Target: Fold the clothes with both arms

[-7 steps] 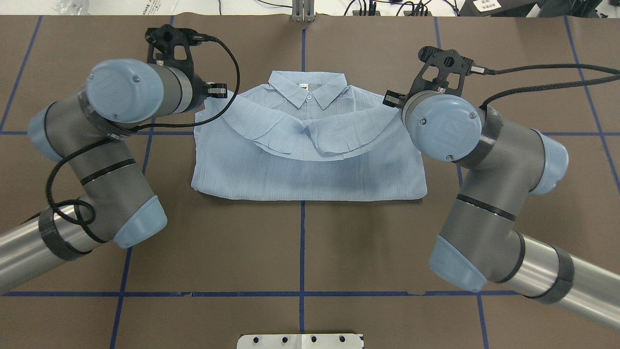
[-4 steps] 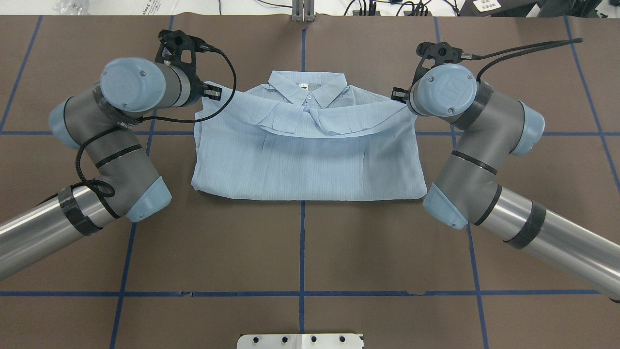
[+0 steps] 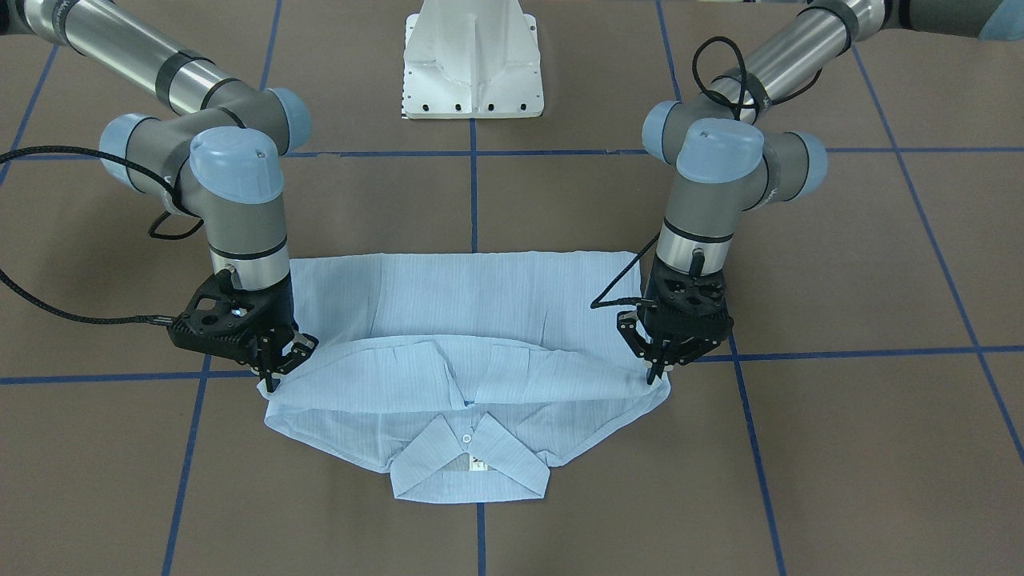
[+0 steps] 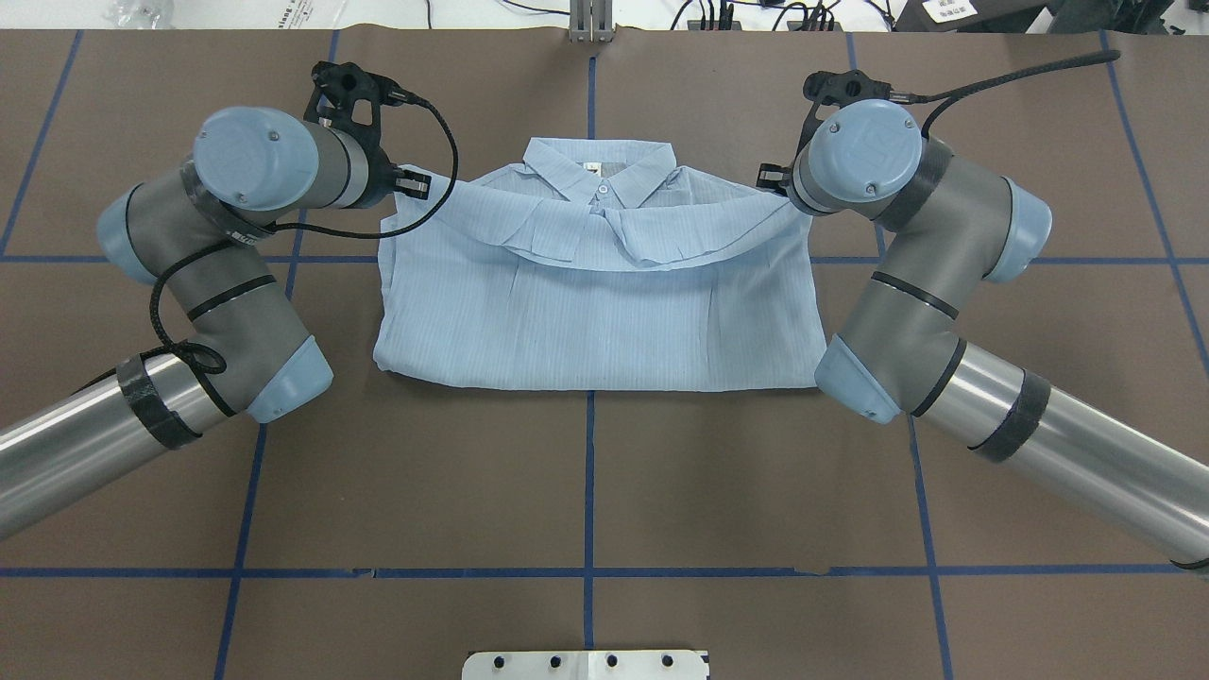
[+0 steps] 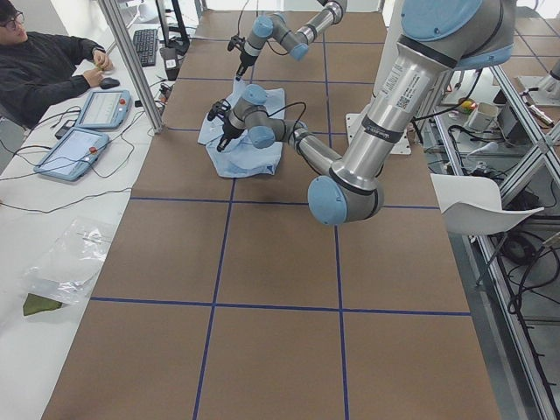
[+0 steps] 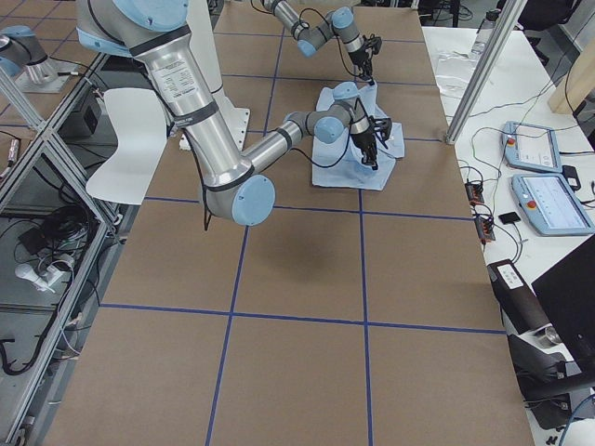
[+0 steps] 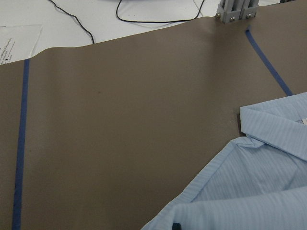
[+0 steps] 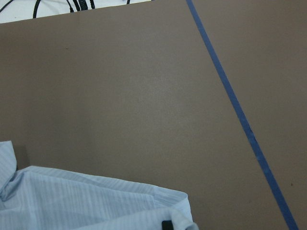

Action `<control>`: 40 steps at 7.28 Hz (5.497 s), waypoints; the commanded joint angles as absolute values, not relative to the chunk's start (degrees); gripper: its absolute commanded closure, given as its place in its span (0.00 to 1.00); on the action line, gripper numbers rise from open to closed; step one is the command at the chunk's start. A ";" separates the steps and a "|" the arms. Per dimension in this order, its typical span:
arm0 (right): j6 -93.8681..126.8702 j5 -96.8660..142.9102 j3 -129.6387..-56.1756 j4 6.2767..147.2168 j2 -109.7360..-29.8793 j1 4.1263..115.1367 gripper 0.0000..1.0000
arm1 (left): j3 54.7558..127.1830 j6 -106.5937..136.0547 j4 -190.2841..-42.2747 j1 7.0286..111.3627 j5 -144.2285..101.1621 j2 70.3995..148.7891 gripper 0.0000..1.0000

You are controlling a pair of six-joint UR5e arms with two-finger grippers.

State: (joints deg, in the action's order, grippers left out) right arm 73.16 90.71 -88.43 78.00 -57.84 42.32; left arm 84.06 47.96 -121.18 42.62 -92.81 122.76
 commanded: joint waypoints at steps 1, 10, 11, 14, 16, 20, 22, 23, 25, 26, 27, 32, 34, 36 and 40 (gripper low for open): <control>69.64 91.14 -86.76 77.96 -57.22 42.71 0.01 | 82.09 47.90 -125.06 42.89 -93.16 122.61 0.07; 62.49 101.34 -98.44 77.78 -63.11 48.69 0.00 | 96.50 55.87 -132.36 35.02 -96.55 106.36 0.00; 62.40 101.34 -98.35 77.78 -63.19 48.69 0.00 | 96.50 59.38 -132.36 32.11 -93.98 105.91 0.00; 62.23 101.16 -98.17 77.78 -63.19 48.60 0.00 | 96.50 62.14 -132.36 29.10 -91.49 105.91 0.77; 62.58 101.07 -98.09 77.78 -63.11 48.43 0.00 | 96.59 62.14 -132.36 28.30 -91.49 105.91 1.00; 62.49 100.99 -97.74 77.78 -63.11 48.17 0.00 | 98.35 57.34 -132.19 29.95 -91.50 102.32 1.00; 62.67 100.90 -97.82 77.78 -62.93 47.64 0.00 | 94.69 47.60 -131.84 38.53 -91.67 103.09 1.00; 62.84 100.81 -98.00 77.78 -62.76 47.46 0.00 | 89.18 44.59 -132.27 43.11 -91.67 107.01 1.00; 64.33 100.81 -98.35 77.70 -62.23 46.50 0.00 | 70.15 42.63 -132.36 48.58 -91.50 121.92 1.00; 64.51 100.72 -98.44 77.70 -62.14 46.06 0.00 | 62.39 42.71 -132.54 49.65 -91.23 128.69 1.00; 66.51 100.72 -98.87 77.70 -61.88 45.53 0.00 | 54.05 42.89 -134.89 49.75 -89.75 136.33 1.00; 76.69 94.86 -98.27 78.48 -58.28 38.96 0.00 | 56.38 40.27 -145.37 54.12 -103.64 132.04 0.00; 87.04 89.77 -98.09 79.01 -57.74 32.81 0.00 | 63.51 39.55 -145.28 54.84 -106.35 125.88 0.00; 93.42 85.37 -98.78 84.43 -56.78 27.80 0.00 | 64.25 39.99 -145.37 54.67 -106.26 125.24 0.00; 89.66 77.26 -98.61 85.16 -55.64 21.18 0.00 | 64.25 39.99 -146.07 54.32 -106.26 124.80 0.00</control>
